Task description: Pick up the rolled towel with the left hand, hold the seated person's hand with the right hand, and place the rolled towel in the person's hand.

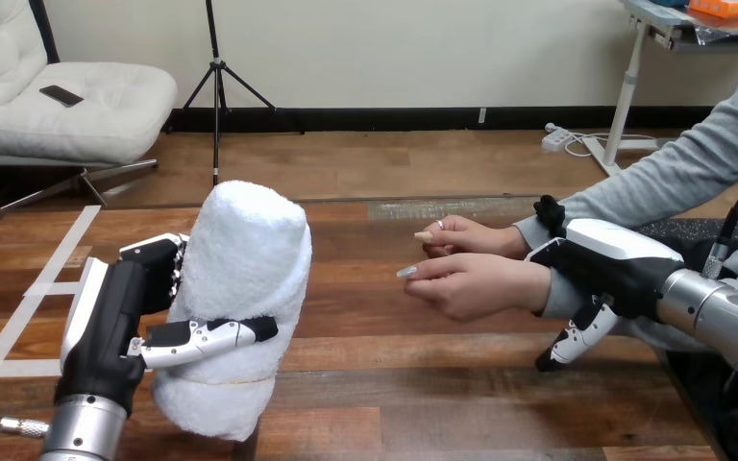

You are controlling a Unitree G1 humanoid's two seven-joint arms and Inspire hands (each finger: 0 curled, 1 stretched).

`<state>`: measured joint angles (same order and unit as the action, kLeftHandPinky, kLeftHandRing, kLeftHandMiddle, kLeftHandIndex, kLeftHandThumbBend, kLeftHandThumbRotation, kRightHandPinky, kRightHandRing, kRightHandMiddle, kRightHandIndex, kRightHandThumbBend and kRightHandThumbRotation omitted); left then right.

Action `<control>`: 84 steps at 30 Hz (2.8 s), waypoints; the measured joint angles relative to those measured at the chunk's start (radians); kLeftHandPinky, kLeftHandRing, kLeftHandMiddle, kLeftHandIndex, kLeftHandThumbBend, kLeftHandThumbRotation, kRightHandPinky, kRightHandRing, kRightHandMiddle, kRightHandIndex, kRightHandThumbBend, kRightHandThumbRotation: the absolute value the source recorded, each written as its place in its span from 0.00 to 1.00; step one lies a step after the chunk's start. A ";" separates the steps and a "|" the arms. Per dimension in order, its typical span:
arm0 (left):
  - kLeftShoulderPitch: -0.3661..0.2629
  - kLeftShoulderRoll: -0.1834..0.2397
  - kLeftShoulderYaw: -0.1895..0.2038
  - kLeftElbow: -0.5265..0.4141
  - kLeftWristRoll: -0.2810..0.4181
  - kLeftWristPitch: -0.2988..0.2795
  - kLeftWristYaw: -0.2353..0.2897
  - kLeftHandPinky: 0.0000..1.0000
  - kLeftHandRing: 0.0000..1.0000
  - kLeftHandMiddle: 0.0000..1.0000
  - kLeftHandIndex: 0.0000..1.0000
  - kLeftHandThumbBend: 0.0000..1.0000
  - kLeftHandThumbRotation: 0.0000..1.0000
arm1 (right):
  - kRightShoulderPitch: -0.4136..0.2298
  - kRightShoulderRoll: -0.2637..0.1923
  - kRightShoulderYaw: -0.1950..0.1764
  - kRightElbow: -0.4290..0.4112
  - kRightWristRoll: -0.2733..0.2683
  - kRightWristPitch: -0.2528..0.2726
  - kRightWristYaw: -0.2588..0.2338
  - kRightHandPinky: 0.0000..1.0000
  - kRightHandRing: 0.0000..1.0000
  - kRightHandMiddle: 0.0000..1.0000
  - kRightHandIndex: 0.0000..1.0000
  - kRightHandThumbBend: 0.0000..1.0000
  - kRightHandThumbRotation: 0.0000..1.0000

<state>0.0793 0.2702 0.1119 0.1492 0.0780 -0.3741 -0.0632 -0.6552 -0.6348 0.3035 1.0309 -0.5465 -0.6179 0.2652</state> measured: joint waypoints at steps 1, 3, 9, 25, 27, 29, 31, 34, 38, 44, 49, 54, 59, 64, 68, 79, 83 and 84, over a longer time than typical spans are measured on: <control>0.000 0.000 0.001 0.000 0.000 0.000 0.000 0.28 0.33 0.38 0.41 0.60 0.00 | 0.000 0.000 0.000 0.000 0.002 -0.002 0.000 0.43 0.45 0.49 0.50 0.85 0.02; 0.000 0.000 0.004 0.000 0.000 0.000 0.000 0.28 0.33 0.37 0.41 0.60 0.00 | 0.000 0.000 0.000 0.000 0.004 -0.004 -0.001 0.41 0.44 0.48 0.49 0.82 0.01; 0.000 0.000 0.010 0.000 0.000 0.000 0.000 0.28 0.33 0.37 0.41 0.60 0.00 | 0.000 0.000 0.000 0.000 0.017 -0.011 -0.002 0.39 0.41 0.46 0.47 0.77 0.00; 0.004 -0.002 0.016 -0.002 0.005 0.000 0.001 0.28 0.33 0.37 0.41 0.59 0.00 | 0.000 0.000 -0.001 0.001 0.039 -0.028 -0.002 0.32 0.36 0.41 0.43 0.60 0.00; 0.004 -0.002 0.016 -0.002 0.005 0.000 0.001 0.28 0.33 0.37 0.41 0.59 0.00 | 0.000 0.000 -0.001 0.001 0.039 -0.029 -0.002 0.32 0.35 0.41 0.42 0.58 0.00; 0.005 -0.002 0.016 -0.002 0.006 0.000 0.001 0.28 0.33 0.37 0.41 0.59 0.00 | 0.000 0.000 -0.001 0.001 0.039 -0.030 -0.002 0.32 0.35 0.41 0.42 0.56 0.00; 0.005 -0.002 0.016 -0.002 0.006 0.000 0.001 0.28 0.33 0.37 0.41 0.59 0.00 | 0.000 0.000 -0.001 0.001 0.039 -0.030 -0.002 0.31 0.35 0.41 0.42 0.54 0.00; 0.005 -0.003 0.016 -0.002 0.006 0.000 0.001 0.28 0.33 0.37 0.41 0.59 0.00 | 0.000 0.000 -0.001 0.001 0.039 -0.031 -0.002 0.31 0.35 0.40 0.42 0.51 0.00; 0.005 -0.003 0.016 -0.003 0.006 0.000 0.001 0.28 0.33 0.37 0.41 0.59 0.00 | 0.000 0.000 -0.001 0.001 0.039 -0.034 -0.002 0.29 0.33 0.39 0.41 0.48 0.00; 0.006 -0.004 0.016 -0.004 0.006 0.000 0.001 0.28 0.33 0.37 0.41 0.59 0.00 | 0.000 0.000 -0.001 0.001 0.039 -0.043 -0.006 0.26 0.30 0.37 0.39 0.45 0.02; 0.009 -0.005 0.016 -0.006 0.005 0.000 0.001 0.29 0.33 0.38 0.41 0.59 0.00 | 0.000 0.000 -0.001 0.002 0.039 -0.055 -0.013 0.24 0.28 0.35 0.36 0.43 0.03; 0.011 -0.007 0.016 -0.007 0.003 0.000 0.001 0.29 0.33 0.37 0.41 0.60 0.00 | 0.000 0.000 -0.001 0.002 0.038 -0.059 -0.018 0.23 0.27 0.34 0.35 0.42 0.03; 0.011 -0.009 0.016 -0.007 0.003 0.000 0.001 0.28 0.33 0.37 0.41 0.59 0.00 | 0.000 0.000 -0.001 0.003 0.038 -0.060 -0.021 0.21 0.25 0.32 0.33 0.40 0.04; 0.011 -0.010 0.016 -0.007 0.004 0.000 0.001 0.28 0.33 0.37 0.41 0.59 0.00 | 0.000 0.000 -0.001 0.003 0.038 -0.061 -0.021 0.20 0.24 0.31 0.31 0.38 0.06; 0.011 -0.010 0.016 -0.007 0.006 -0.001 0.001 0.28 0.33 0.37 0.41 0.59 0.00 | 0.000 0.000 0.000 0.004 0.038 -0.063 -0.023 0.19 0.23 0.30 0.30 0.37 0.07; 0.011 -0.010 0.016 -0.008 0.005 -0.002 0.001 0.28 0.32 0.37 0.41 0.59 0.00 | 0.000 0.000 0.000 0.004 0.038 -0.065 -0.031 0.17 0.22 0.28 0.29 0.35 0.07; 0.011 -0.010 0.016 -0.008 0.004 -0.003 0.001 0.28 0.32 0.37 0.41 0.58 0.00 | 0.000 0.000 0.000 0.004 0.038 -0.065 -0.036 0.17 0.21 0.28 0.28 0.36 0.07; 0.011 -0.010 0.016 -0.007 0.003 -0.004 0.001 0.28 0.32 0.37 0.40 0.58 0.00 | 0.000 0.000 0.000 0.004 0.038 -0.065 -0.037 0.17 0.21 0.28 0.28 0.36 0.06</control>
<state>0.0903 0.2604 0.1277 0.1417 0.0812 -0.3779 -0.0622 -0.6551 -0.6345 0.3030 1.0345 -0.5086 -0.6829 0.2286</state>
